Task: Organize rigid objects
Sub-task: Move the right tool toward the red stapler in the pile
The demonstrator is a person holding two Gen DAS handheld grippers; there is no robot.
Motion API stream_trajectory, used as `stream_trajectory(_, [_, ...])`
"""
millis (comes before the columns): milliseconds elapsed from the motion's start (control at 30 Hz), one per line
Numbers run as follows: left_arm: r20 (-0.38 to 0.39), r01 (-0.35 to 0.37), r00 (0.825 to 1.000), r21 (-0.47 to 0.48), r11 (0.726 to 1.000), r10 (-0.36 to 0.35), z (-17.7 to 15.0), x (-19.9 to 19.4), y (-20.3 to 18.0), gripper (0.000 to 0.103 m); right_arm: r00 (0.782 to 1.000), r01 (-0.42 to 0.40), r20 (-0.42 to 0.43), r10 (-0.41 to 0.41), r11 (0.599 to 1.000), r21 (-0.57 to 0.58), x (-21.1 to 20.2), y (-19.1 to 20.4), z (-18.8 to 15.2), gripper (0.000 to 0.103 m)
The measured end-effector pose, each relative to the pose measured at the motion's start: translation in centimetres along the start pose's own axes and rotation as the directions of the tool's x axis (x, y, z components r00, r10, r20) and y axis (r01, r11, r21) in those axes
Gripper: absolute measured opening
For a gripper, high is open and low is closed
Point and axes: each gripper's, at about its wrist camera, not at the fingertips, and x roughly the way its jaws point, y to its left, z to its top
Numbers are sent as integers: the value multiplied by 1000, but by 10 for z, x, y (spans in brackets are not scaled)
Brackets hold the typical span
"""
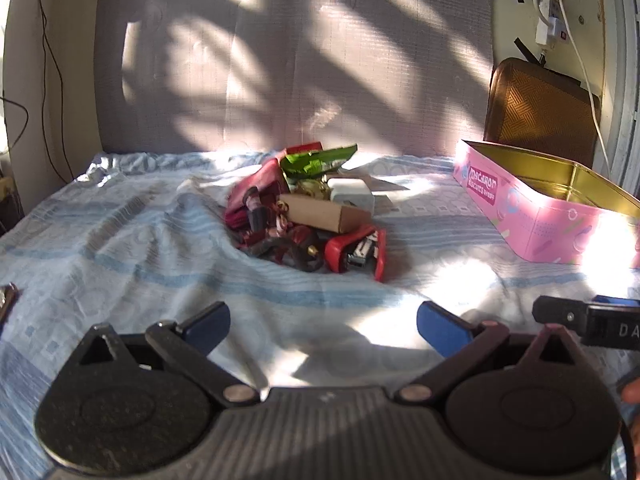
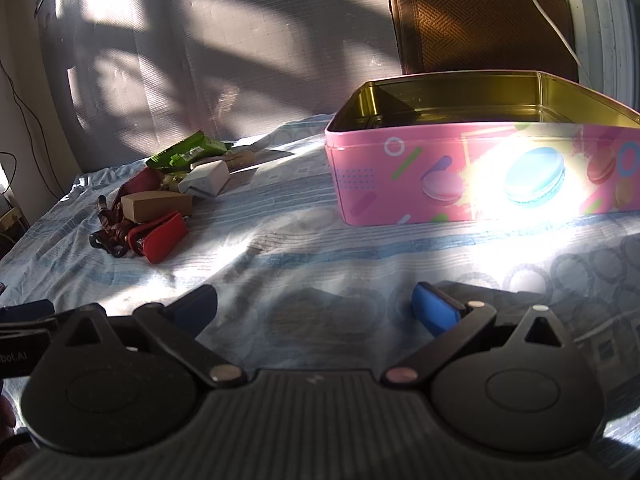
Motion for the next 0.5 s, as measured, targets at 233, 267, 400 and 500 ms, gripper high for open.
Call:
stream_trajectory(233, [146, -52, 988, -19, 998, 54, 32, 14, 31, 103, 999, 28, 42, -28, 1000, -9, -3, 9, -1, 103])
stream_trajectory(267, [159, -58, 985, -29, 998, 62, 33, 18, 36, 103, 998, 29, 59, -28, 999, -18, -5, 12, -1, 103])
stream_trajectory(400, [153, -80, 984, -84, 993, 92, 24, 35, 53, 103, 993, 20, 115, -11, 997, -80, -6, 32, 1, 103])
stream_trajectory(500, [158, -79, 983, -117, 990, 97, 19, 35, 61, 103, 985, 20, 170, 4, 990, -138, -2, 47, 8, 103])
